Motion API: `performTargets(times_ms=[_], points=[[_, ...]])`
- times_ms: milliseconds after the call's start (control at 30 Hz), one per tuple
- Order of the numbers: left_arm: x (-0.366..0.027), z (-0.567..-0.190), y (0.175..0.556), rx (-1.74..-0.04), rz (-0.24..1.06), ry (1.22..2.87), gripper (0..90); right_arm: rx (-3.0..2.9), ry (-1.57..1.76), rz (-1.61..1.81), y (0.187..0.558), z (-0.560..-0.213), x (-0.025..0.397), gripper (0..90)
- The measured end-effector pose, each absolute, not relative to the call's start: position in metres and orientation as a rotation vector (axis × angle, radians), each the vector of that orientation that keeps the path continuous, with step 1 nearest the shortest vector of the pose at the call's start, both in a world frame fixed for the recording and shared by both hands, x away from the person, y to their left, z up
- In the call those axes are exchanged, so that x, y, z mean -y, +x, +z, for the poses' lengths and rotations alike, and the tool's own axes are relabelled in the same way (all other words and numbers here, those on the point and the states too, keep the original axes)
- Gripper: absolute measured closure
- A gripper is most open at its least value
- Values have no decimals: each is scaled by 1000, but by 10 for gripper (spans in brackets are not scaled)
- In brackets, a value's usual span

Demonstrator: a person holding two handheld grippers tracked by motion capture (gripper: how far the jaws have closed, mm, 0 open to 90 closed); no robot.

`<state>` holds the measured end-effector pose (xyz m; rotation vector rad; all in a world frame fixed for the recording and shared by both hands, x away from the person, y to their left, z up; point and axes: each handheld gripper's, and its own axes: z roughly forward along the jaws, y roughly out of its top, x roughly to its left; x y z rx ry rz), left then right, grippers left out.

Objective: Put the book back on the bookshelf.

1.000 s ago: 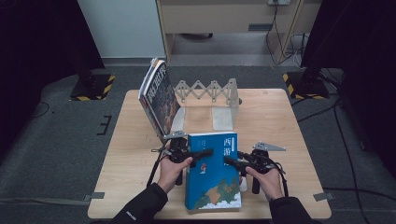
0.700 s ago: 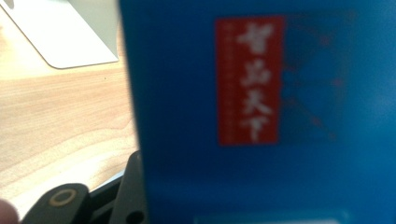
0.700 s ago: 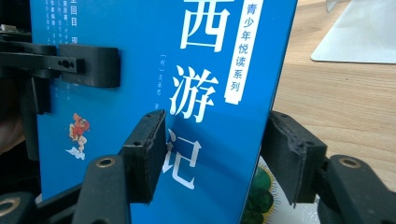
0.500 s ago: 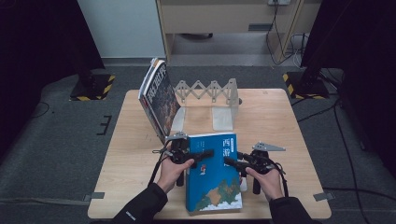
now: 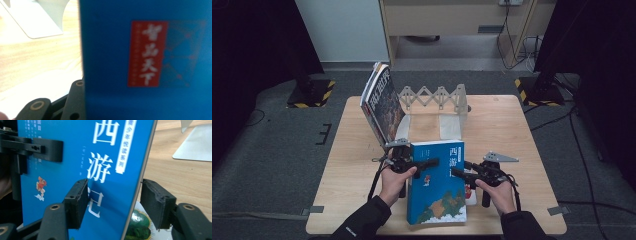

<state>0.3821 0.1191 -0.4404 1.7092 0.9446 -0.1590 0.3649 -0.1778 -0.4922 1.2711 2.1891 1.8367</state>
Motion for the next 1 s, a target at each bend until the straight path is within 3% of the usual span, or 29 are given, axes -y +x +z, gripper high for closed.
performTargets(times_ms=[567, 1000], points=[[-146, -392, 377, -891, -91, 1647, 605, -2117, 1301, 1803, 367, -490, 198, 339], [-179, -369, 379, -955, 68, 1605, 601, -2130, 1386, 1298, 375, -504, 222, 232]])
